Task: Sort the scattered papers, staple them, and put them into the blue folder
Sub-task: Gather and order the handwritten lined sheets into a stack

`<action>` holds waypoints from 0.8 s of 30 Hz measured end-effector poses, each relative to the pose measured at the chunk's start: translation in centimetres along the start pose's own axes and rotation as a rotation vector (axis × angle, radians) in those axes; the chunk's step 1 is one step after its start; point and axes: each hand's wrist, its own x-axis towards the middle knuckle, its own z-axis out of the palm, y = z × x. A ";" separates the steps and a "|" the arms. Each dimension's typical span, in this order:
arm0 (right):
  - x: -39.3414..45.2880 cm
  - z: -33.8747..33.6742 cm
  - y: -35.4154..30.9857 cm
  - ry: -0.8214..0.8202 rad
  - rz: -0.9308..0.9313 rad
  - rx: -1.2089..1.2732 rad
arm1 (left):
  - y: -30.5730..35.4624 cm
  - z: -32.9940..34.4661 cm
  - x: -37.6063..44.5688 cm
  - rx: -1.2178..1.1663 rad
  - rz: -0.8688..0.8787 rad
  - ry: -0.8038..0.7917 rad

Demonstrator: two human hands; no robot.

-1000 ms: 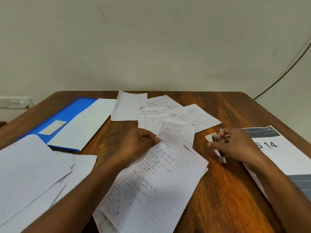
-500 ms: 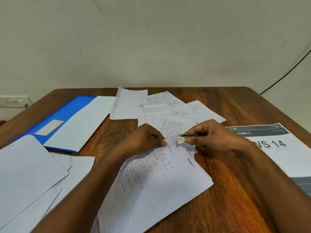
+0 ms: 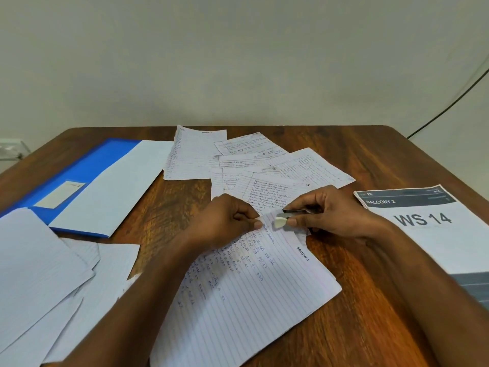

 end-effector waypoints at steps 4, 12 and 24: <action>0.1 0.2 0.0 -0.017 -0.001 0.049 | -0.1 0.0 0.0 -0.015 0.001 -0.010; 0.0 0.5 -0.1 -0.019 -0.001 0.049 | -0.3 0.2 0.2 -0.016 -0.014 -0.013; -0.1 0.8 -0.2 0.029 -0.006 0.004 | -0.3 0.4 0.2 -0.009 -0.027 0.000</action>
